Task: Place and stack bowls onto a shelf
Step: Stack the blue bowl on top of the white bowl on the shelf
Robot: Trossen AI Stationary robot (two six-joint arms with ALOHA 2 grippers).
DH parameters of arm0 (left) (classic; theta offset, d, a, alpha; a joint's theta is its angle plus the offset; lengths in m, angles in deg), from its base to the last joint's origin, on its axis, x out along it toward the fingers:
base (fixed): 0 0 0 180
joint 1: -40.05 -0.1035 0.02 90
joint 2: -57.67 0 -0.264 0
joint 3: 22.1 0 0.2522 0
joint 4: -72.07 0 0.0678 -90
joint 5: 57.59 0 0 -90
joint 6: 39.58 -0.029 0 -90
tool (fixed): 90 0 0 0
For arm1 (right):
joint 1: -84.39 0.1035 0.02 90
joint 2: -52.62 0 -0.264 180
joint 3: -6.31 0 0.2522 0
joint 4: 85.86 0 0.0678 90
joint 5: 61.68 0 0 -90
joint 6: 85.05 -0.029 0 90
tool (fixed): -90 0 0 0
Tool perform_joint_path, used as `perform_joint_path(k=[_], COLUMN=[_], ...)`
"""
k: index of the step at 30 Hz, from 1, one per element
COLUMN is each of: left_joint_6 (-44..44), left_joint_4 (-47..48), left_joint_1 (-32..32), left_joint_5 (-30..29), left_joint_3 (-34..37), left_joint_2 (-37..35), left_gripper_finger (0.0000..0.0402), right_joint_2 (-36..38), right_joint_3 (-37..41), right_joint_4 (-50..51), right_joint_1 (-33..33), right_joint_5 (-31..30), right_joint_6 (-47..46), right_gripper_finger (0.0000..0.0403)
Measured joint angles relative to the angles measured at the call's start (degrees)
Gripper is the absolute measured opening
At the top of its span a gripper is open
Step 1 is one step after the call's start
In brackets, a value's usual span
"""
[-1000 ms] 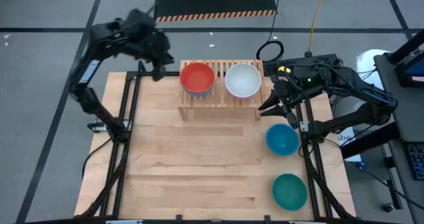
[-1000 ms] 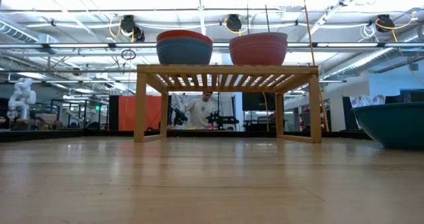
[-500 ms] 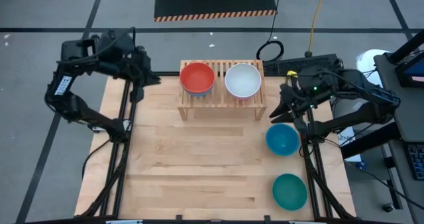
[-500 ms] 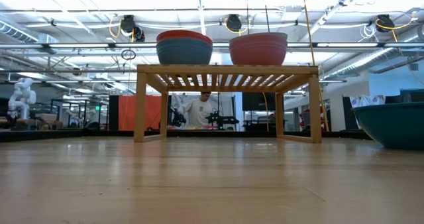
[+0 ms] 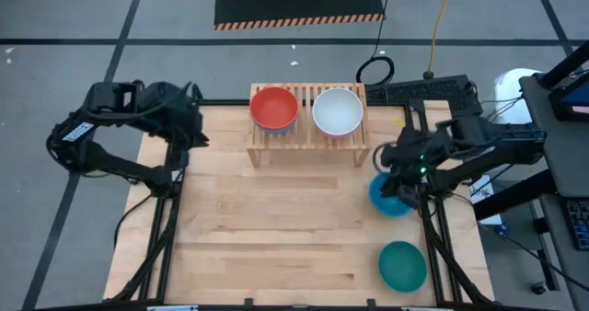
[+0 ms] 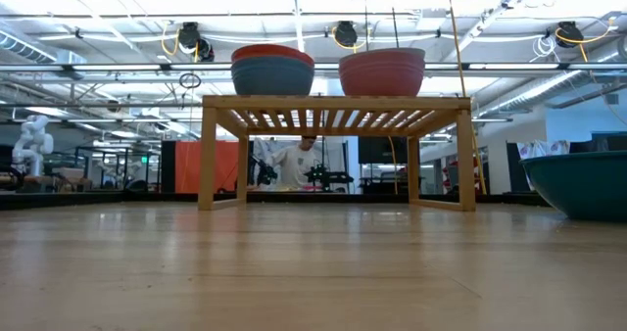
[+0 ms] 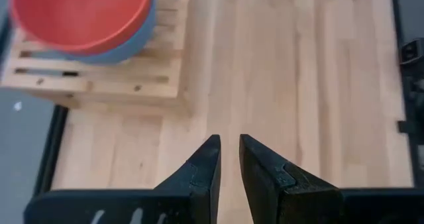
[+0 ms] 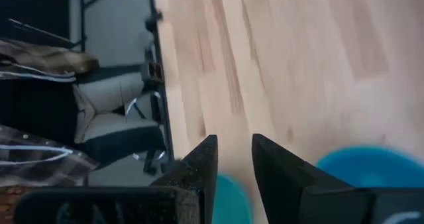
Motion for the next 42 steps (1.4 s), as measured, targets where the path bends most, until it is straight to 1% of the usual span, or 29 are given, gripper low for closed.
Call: perform_joint_path(k=[3, 11, 19, 28, 32, 36, 42], left_joint_6=[1.28, 4.3, 3.66, 2.53, 2.51, 2.51, 2.49], left_joint_4=[0.01, -0.24, -3.12, -3.03, -3.05, -3.05, -3.08], left_joint_1=[0.91, 2.58, 2.79, 2.75, 2.75, 2.75, 2.75], left_joint_5=[-2.16, -2.44, -2.44, -2.44, -2.44, -2.44, -2.44], left_joint_3=[2.19, 4.22, 4.24, 4.27, 4.27, 4.27, 4.27], left_joint_2=[-2.93, -8.67, -10.59, -10.69, -10.67, -10.67, -10.67], left_gripper_finger=[0.0063, 0.0063, 0.0063, 0.0063, 0.0063, 0.0063, 0.0063], right_joint_2=[0.03, 0.0, 0.01, -0.03, -0.03, -0.03, -0.03], right_joint_3=[3.68, 12.22, 20.3, 29.24, 32.61, 34.51, 36.5], right_joint_4=[-0.06, -0.43, -6.24, -8.15, -10.03, -10.45, -11.37], right_joint_1=[0.8, 1.09, 1.09, 1.09, 1.09, 1.09, 1.05], right_joint_5=[0.02, 0.12, 1.6, 1.33, 1.23, -1.67, -4.48], right_joint_6=[-4.41, -13.0, -14.28, -17.73, -17.71, -17.6, -17.68], right_gripper_finger=[0.0086, 0.0086, 0.0086, 0.0086, 0.0086, 0.0086, 0.0086])
